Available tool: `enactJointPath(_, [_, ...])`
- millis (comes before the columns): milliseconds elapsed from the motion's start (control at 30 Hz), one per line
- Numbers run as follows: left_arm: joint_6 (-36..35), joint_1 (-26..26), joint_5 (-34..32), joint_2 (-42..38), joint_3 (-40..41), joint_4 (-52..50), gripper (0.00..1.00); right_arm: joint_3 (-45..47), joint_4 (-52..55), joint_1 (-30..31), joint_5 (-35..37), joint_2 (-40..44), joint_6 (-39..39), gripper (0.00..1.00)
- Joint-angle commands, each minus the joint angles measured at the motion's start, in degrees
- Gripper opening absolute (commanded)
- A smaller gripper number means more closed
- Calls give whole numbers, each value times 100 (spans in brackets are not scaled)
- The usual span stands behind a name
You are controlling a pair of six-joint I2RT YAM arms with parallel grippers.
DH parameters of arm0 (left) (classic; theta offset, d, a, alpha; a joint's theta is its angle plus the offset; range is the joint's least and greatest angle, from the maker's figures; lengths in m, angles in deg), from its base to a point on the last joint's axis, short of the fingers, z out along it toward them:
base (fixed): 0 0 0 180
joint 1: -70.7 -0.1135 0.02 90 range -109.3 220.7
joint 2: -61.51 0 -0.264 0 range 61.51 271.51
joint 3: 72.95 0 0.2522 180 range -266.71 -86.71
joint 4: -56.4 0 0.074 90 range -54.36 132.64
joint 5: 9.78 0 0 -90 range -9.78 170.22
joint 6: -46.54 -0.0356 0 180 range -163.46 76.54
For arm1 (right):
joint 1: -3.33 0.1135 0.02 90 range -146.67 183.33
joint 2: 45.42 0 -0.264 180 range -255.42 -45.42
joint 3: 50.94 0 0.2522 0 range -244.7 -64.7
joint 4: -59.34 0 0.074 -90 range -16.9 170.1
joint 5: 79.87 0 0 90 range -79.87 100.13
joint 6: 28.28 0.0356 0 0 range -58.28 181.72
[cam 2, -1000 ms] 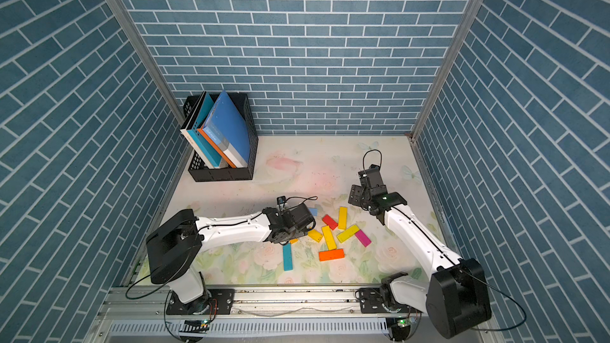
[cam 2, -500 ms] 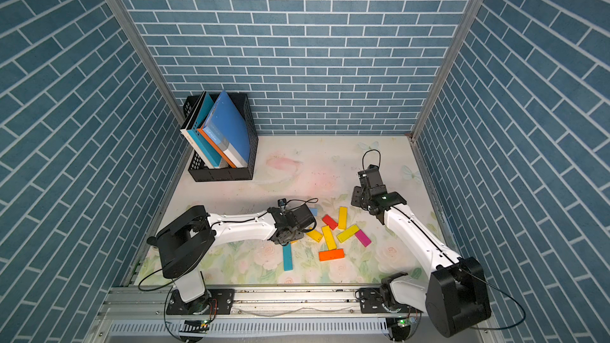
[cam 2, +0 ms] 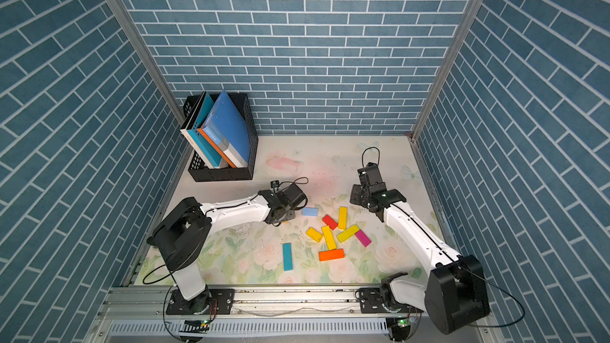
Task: Assemble the letter h with building blocks
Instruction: Place the building block at the center of the board.
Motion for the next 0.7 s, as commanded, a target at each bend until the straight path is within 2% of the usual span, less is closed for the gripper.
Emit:
enactJointPath(0, [-777,-179,-22,173,-251,-98,2,-130,143,28,-16,-51,15,24])
enactJointPath(200, [-1024,-235,139,529,-326,-23,0,-143,124,23,-40,-78,52,24])
enactJointPath(600, [-1122,-341,191,612,-194,179,0,-68,134,38,-33,-82,56,24])
enactJointPath(667, [-1144,-345,200,655,-177,207,5,-68,156,34,-18,-73,52,24])
